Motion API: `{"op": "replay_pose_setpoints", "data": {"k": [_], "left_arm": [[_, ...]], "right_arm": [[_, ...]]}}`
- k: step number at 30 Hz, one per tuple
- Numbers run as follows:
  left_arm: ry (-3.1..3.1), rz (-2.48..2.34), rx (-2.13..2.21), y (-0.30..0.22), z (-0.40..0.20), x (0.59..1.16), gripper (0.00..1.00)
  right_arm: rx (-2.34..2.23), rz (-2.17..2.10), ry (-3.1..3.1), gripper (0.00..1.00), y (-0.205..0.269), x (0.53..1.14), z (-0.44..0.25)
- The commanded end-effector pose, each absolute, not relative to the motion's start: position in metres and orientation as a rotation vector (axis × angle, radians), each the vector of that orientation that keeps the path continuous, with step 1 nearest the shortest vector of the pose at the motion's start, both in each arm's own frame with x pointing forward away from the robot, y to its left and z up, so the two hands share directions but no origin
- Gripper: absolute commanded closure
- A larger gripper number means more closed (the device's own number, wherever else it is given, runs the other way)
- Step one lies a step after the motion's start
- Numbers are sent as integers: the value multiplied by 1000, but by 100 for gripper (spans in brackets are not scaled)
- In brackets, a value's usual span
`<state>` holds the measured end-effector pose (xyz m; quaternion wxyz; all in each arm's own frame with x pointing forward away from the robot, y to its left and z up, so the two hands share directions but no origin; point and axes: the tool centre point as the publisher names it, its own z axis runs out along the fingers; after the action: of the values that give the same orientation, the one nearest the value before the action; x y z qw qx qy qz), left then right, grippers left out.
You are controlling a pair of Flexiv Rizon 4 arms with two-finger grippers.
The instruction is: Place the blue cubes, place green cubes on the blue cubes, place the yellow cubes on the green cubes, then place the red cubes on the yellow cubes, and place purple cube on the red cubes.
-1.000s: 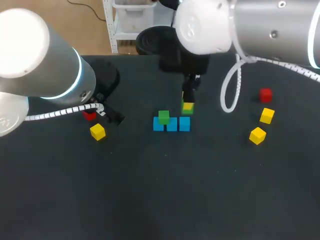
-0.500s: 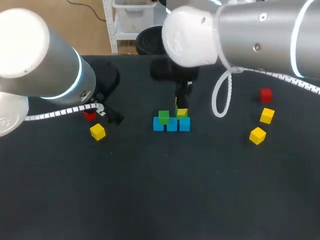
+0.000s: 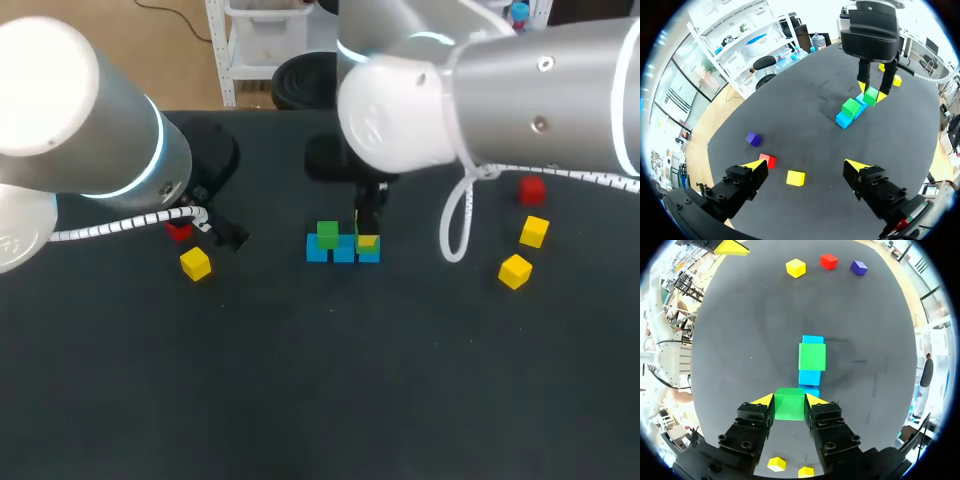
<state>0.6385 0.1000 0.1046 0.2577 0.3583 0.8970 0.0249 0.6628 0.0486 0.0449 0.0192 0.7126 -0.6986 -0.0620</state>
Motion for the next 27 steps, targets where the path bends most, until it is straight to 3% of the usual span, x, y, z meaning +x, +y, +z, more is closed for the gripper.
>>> {"op": "replay_pose_setpoints", "data": {"k": [1,27], "left_arm": [[2431,65,973,101,105,639,0],[2431,65,973,101,105,639,0]], "right_arm": [[2237,-146,-2197,100,48,659,44],[2233,-145,-2191,100,57,676,40]]}}
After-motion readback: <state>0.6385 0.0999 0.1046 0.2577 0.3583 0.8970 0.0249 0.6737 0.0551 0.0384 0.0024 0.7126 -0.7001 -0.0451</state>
